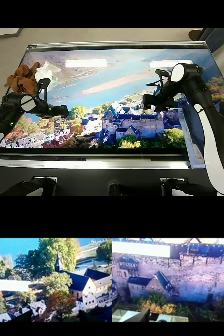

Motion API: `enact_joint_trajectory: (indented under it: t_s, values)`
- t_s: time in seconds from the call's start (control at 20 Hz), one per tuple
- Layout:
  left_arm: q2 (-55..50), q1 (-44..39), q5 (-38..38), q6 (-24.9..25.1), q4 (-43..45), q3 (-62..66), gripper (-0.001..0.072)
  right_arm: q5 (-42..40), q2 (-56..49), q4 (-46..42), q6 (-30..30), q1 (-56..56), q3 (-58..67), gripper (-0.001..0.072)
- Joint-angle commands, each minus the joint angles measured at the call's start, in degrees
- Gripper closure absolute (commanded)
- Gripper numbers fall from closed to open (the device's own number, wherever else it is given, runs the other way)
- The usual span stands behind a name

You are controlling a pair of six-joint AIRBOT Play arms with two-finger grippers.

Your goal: Fold the shirts.

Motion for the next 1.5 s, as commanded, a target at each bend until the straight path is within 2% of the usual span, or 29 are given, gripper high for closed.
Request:
enact_joint_trajectory:
  t_s: [0.0, 0.85, 0.95, 1.05, 1.1, 1.15, 1.2, 1.25, 1.35, 1.45]
  values:
    - [0.07, -0.02, 0.00, 0.02, 0.02, -0.02, 0.0027, 0.00, -0.04, 0.02, 0.00, 0.04, 0.04, 0.0164]
    - [0.07, 0.00, 0.02, 0.02, 0.02, -0.02, 0.0027, -0.11, -0.04, 0.09, 0.02, 0.04, 0.04, 0.0164]
    - [0.07, -0.02, 0.79, -1.25, -0.02, -0.02, 0.0027, -0.52, -0.04, 0.02, -0.02, 0.04, 0.04, 0.0163]
    - [0.07, -0.02, 4.55, -1.25, -0.15, -0.02, 0.0027, -5.62, -0.07, -0.98, -1.86, 0.04, 0.04, 0.0131]
    - [0.04, -0.02, 7.23, -1.25, -0.92, -0.02, 0.0027, -8.55, -0.04, -1.51, -1.92, 0.04, 0.04, 0.0077]
    - [0.04, -0.02, 11.04, -1.25, -2.10, -0.02, 0.0026, -11.15, -0.07, -1.51, -2.01, 0.04, 0.04, 0.0014]
    - [-0.07, 0.04, 16.90, -1.73, -2.14, 0.11, 0.0018, -13.18, -0.07, -1.62, -2.38, 0.04, 0.04, 0.0014]
    - [-0.81, 0.85, 23.30, -4.90, -2.16, 0.98, 0.0018, -14.29, -0.07, -2.36, -2.40, 0.04, 0.04, 0.0015]
    - [-6.10, 4.90, 29.57, -13.84, -3.67, 6.64, 0.0014, -15.21, -0.07, -3.39, -2.38, 0.04, 0.04, 0.0024]
    - [-15.58, 12.39, 28.94, -15.10, -14.23, 16.72, 0.0013, -15.50, -0.11, -4.72, -2.36, 0.04, 0.04, 0.0023]
